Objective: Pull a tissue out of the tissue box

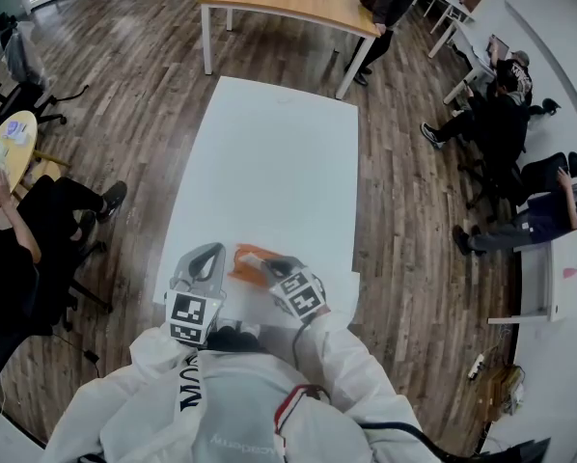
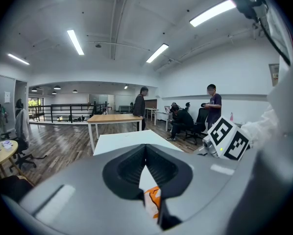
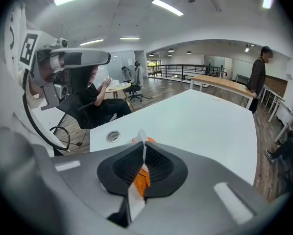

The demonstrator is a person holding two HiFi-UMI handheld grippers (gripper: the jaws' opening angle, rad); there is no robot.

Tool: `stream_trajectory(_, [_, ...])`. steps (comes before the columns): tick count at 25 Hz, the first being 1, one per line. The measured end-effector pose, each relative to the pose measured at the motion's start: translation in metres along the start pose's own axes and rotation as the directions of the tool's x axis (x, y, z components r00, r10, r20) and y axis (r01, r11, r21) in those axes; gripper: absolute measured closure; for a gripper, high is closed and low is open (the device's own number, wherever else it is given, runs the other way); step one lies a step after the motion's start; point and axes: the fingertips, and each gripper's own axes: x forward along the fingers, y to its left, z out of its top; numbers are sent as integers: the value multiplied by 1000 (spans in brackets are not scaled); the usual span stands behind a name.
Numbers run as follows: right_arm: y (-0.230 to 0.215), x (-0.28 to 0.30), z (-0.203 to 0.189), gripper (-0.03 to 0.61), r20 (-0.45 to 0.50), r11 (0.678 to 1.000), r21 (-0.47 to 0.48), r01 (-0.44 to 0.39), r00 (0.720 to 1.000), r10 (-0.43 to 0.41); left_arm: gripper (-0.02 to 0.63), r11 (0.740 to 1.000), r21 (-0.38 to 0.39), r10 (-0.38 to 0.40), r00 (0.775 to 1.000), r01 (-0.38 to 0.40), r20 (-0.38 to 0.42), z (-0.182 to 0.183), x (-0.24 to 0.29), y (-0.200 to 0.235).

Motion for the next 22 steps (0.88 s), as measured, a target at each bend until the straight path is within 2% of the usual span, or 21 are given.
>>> stream_trajectory(22, [3, -18, 21, 574, 54, 1000, 2, 1, 999, -1, 614, 1000, 2, -11, 1000, 11, -3, 0, 3, -1])
